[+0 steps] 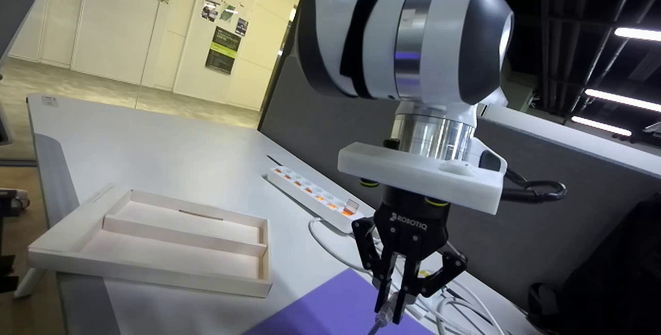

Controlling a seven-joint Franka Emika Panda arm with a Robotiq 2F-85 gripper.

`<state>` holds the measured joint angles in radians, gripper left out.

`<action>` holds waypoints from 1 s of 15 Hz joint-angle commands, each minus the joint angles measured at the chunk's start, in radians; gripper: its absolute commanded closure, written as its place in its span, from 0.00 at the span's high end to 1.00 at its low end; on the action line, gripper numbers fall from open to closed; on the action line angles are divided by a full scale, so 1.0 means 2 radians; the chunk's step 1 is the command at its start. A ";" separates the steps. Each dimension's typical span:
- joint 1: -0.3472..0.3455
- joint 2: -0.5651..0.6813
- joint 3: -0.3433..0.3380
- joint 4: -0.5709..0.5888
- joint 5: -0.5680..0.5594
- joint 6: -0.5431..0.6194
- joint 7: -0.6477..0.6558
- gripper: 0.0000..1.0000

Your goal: Put the screwdriver on the blue mat

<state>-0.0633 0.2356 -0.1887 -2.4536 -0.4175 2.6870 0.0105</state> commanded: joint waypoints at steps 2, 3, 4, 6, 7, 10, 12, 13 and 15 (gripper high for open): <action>0.040 0.037 -0.035 0.024 -0.054 0.055 0.123 0.04; 0.051 0.046 -0.043 0.030 -0.062 0.062 0.142 0.04; 0.061 0.056 -0.047 0.036 -0.061 0.068 0.157 0.04; 0.086 0.078 -0.060 0.045 -0.058 0.081 0.190 0.04; 0.100 0.090 -0.067 0.049 -0.055 0.085 0.205 0.04; 0.134 0.124 -0.081 0.057 -0.033 0.100 0.235 0.04; 0.152 0.144 -0.088 0.060 -0.009 0.108 0.245 0.04; 0.158 0.154 -0.089 0.062 0.006 0.112 0.243 0.04; 0.162 0.167 -0.087 0.062 0.040 0.117 0.231 0.04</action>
<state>0.2344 0.5252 -0.3466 -2.3494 -0.3983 2.9029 0.4524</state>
